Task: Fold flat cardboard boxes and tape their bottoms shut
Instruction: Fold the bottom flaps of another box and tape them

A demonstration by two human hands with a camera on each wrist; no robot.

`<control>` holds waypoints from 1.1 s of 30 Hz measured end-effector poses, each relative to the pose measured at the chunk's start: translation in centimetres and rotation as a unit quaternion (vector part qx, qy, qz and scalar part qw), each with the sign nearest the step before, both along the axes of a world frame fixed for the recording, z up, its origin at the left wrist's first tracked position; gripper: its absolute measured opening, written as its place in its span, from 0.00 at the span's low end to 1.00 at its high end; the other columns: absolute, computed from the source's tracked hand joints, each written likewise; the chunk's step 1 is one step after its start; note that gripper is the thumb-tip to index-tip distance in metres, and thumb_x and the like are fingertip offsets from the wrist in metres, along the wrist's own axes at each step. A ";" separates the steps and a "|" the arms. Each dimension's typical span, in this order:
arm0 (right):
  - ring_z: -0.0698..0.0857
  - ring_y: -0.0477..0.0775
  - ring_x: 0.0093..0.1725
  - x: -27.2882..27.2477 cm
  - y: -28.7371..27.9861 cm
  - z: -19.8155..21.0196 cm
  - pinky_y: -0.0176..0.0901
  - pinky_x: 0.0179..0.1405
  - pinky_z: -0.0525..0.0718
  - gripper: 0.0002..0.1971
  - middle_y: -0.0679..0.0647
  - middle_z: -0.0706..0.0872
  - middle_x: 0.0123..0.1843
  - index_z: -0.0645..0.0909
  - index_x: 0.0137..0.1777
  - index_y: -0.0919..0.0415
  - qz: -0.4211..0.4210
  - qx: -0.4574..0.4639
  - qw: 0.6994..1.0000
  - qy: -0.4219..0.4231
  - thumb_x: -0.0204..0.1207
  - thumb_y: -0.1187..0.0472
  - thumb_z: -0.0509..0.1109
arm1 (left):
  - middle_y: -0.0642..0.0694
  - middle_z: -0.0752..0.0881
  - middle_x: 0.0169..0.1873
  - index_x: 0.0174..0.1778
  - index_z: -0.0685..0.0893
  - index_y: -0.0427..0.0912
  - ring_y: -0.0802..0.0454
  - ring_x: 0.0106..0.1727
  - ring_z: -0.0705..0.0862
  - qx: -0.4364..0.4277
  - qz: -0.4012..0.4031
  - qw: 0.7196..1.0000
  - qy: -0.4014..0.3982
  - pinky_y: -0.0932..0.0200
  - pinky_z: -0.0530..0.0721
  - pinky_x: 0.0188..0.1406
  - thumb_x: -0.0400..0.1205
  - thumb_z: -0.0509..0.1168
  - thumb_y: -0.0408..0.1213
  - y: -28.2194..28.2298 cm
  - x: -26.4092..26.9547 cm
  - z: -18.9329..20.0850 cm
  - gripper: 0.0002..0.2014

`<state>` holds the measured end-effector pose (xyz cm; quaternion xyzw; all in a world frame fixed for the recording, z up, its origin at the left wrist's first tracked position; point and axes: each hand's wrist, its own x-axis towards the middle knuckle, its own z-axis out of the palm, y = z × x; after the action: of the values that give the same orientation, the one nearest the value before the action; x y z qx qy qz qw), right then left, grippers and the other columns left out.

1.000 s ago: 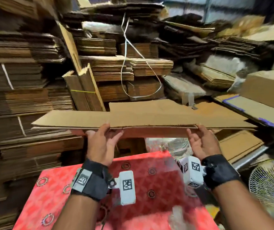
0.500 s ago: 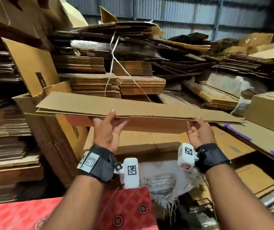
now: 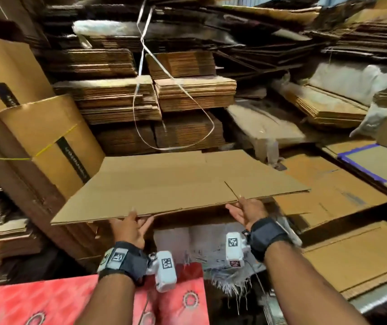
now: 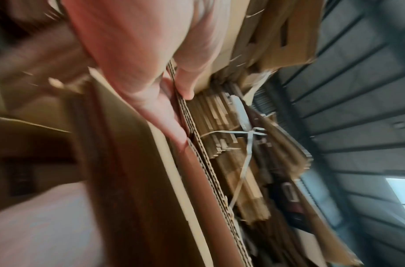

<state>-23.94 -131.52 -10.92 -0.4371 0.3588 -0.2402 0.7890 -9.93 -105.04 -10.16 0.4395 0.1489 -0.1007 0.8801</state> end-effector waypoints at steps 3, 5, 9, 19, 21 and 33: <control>0.94 0.50 0.36 1.7 -0.9 -4.4 0.40 0.33 0.84 0.09 0.68 0.92 0.48 0.74 0.48 0.68 0.013 -0.010 0.998 0.065 0.89 0.63 0.62 | 0.33 0.76 0.73 0.70 0.71 0.37 0.29 0.70 0.79 0.034 -0.015 0.999 0.039 0.40 0.92 0.33 0.89 0.57 0.22 -0.2 0.9 -3.8 0.15; 0.94 0.48 0.35 2.7 -1.4 -5.7 0.36 0.25 0.86 0.12 0.67 0.92 0.50 0.77 0.49 0.68 0.018 -0.021 0.995 0.091 0.90 0.59 0.63 | 0.33 0.80 0.69 0.76 0.68 0.37 0.30 0.60 0.85 0.064 -0.037 0.996 0.046 0.42 0.93 0.30 0.90 0.60 0.28 -0.2 1.6 -4.6 0.18; 0.90 0.54 0.32 4.8 -3.2 -5.4 0.35 0.26 0.81 0.27 0.54 0.92 0.34 0.86 0.47 0.65 0.094 -0.297 0.905 0.291 0.88 0.41 0.60 | 0.39 0.92 0.43 0.52 0.85 0.39 0.39 0.43 0.91 0.619 -0.205 0.753 -0.081 0.48 0.88 0.47 0.87 0.54 0.66 0.3 5.6 -3.1 0.31; 0.54 0.54 0.89 7.3 -4.8 -12.6 0.74 0.83 0.53 0.33 0.48 0.50 0.92 0.45 0.90 0.38 0.285 -0.695 0.513 0.416 0.87 0.31 0.45 | 0.55 0.55 0.89 0.85 0.51 0.75 0.48 0.88 0.55 0.816 -0.293 0.370 -0.334 0.23 0.57 0.78 0.78 0.31 0.74 -0.5 9.7 -12.3 0.36; 0.51 0.53 0.90 7.7 -5.5 -13.9 0.77 0.84 0.51 0.32 0.46 0.46 0.92 0.39 0.89 0.34 0.306 -0.698 0.498 0.413 0.88 0.33 0.43 | 0.59 0.49 0.89 0.84 0.45 0.78 0.49 0.89 0.50 0.821 -0.299 0.369 -0.317 0.16 0.52 0.75 0.84 0.34 0.72 -0.5 10.6 -13.5 0.30; 0.54 0.56 0.90 12.9 -8.5 -15.7 0.80 0.80 0.56 0.26 0.44 0.54 0.91 0.44 0.87 0.28 0.245 -0.689 0.539 0.418 0.90 0.37 0.41 | 0.58 0.47 0.89 0.84 0.48 0.78 0.48 0.89 0.46 0.813 -0.268 0.420 -0.302 0.07 0.50 0.71 0.91 0.43 0.61 -2.4 16.2 -15.2 0.24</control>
<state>-11.02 -140.02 -26.59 -0.9674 0.2511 -0.0002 0.0331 6.31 -107.40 -25.32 0.9702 -0.2392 -0.0240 0.0305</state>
